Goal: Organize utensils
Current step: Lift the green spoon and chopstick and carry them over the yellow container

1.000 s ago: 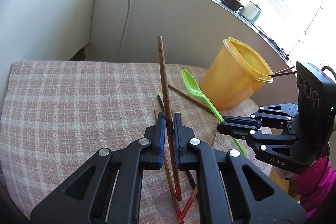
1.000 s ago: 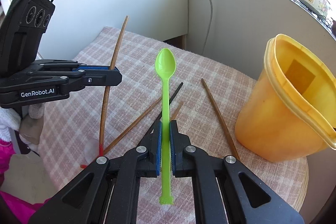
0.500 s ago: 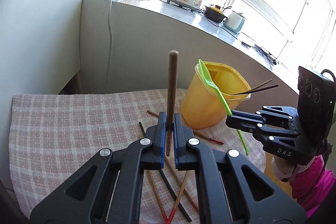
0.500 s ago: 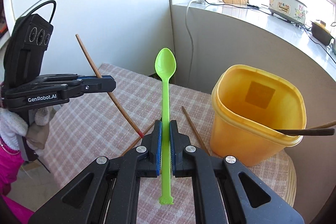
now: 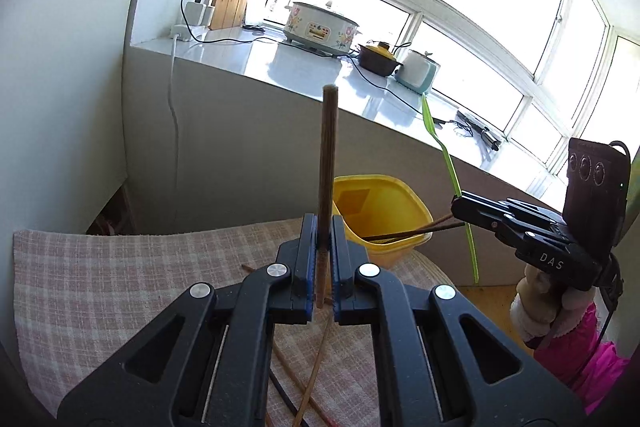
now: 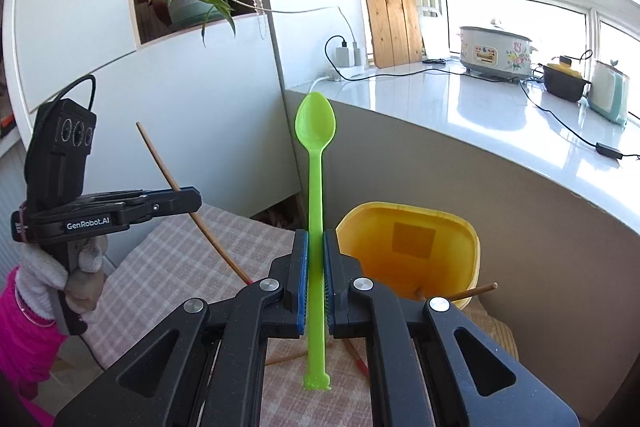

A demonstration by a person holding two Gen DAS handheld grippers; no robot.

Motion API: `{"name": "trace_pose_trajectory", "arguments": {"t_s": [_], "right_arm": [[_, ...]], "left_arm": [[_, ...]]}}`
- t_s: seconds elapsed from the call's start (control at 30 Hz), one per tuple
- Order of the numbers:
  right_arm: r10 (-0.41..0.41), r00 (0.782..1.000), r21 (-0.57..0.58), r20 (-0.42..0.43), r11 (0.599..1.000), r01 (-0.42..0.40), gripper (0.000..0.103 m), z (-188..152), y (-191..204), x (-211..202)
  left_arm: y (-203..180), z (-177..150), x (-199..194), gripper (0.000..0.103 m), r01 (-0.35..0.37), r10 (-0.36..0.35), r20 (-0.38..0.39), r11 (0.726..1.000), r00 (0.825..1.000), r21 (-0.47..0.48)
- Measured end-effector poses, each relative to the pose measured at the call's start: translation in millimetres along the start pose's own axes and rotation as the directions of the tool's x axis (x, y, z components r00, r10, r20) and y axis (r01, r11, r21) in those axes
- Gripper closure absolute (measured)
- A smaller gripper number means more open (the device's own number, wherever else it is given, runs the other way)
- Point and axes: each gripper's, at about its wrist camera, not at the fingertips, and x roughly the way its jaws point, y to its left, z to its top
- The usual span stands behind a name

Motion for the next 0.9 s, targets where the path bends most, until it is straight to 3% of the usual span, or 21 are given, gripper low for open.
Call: {"name": "trace_pose_trajectory", "arguments": {"t_s": [0.6,0.9], "right_arm": [[-0.067,0.991,0.064,0.119,0.996,0.06,0.097,43.8,-45.3,-0.3],[-0.121,0.988,0.107,0.097,0.988,0.11,0.097,37.4,-85.3,32.1]], "left_arm": [[-39.4,39.9,5.8,0.099,0.053,-0.056,0.064,0.997,0.996,0.05],[-45.5,47.8,20.8,0.099,0.059,-0.062,0.055,0.997,0.997,0.042]]}}
